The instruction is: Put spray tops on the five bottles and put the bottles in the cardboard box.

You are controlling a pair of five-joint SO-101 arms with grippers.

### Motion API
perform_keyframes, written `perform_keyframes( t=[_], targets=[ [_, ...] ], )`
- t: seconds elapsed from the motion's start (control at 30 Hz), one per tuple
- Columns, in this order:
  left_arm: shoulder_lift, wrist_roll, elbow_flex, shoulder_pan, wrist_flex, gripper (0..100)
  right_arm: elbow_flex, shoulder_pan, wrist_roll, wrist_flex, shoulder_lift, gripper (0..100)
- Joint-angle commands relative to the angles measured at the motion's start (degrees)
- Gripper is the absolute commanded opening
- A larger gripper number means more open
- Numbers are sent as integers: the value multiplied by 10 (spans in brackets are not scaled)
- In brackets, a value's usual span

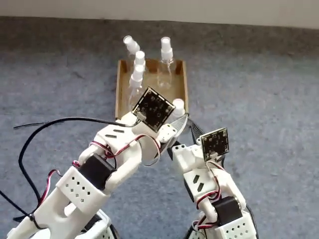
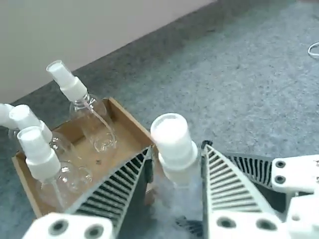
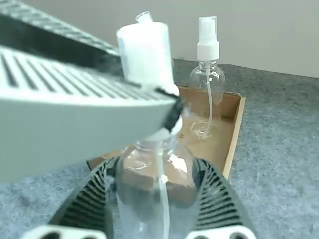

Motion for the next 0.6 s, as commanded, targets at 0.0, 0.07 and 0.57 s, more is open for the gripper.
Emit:
perform_keyframes(
  t=[0.0,0.07,0.57],
  targets=[
    [-7,-3,-45,-15,15,151,-9,7,-6,-14,-7,3],
    [-7,-3,-74,-25,15,150,-9,7,-6,-14,-7,3],
    [62,-5,-153,-45,33,148,-8,7,-6,-14,-7,3]
  ],
)
